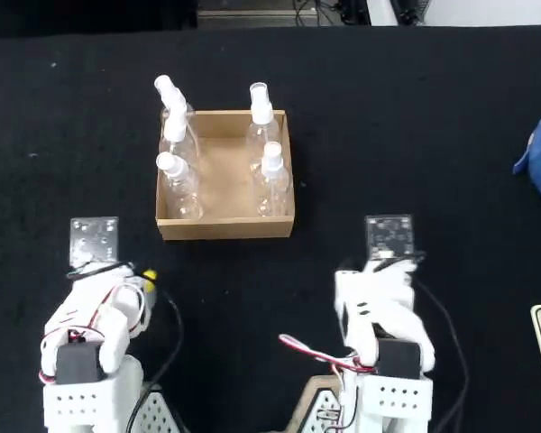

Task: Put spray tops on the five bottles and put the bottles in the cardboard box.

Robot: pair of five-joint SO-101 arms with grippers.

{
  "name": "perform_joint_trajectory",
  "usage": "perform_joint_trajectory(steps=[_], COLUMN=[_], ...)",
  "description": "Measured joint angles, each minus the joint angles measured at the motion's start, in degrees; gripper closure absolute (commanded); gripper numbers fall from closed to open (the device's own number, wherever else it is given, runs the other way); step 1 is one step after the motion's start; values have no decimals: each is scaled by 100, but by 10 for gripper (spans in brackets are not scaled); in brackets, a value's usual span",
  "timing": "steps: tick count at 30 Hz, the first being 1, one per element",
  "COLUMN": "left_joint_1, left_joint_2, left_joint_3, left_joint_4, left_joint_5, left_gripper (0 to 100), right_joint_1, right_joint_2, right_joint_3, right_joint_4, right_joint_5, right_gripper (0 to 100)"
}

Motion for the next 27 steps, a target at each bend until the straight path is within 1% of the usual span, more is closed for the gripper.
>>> perform_joint_trajectory(steps=[2,5,7,9,11,15,17,27], left_joint_1=[-404,-1196,-1785,-2330,-2716,-2804,-2840,-2848], left_joint_2=[26,0,53,53,53,53,44,44], left_joint_3=[369,492,510,510,519,519,519,519], left_joint_4=[0,0,0,26,176,246,264,264], left_joint_5=[0,0,0,-9,-273,-1266,-1538,-1618], left_gripper=[970,970,970,971,971,970,970,970], right_joint_1=[352,721,818,835,835,862,862,862], right_joint_2=[0,0,0,0,0,0,0,0], right_joint_3=[0,0,0,0,9,9,9,9], right_joint_4=[26,475,932,993,1081,1108,1116,1125], right_joint_5=[-9,0,0,0,0,0,0,0], right_gripper=[987,987,987,987,987,987,987,987])
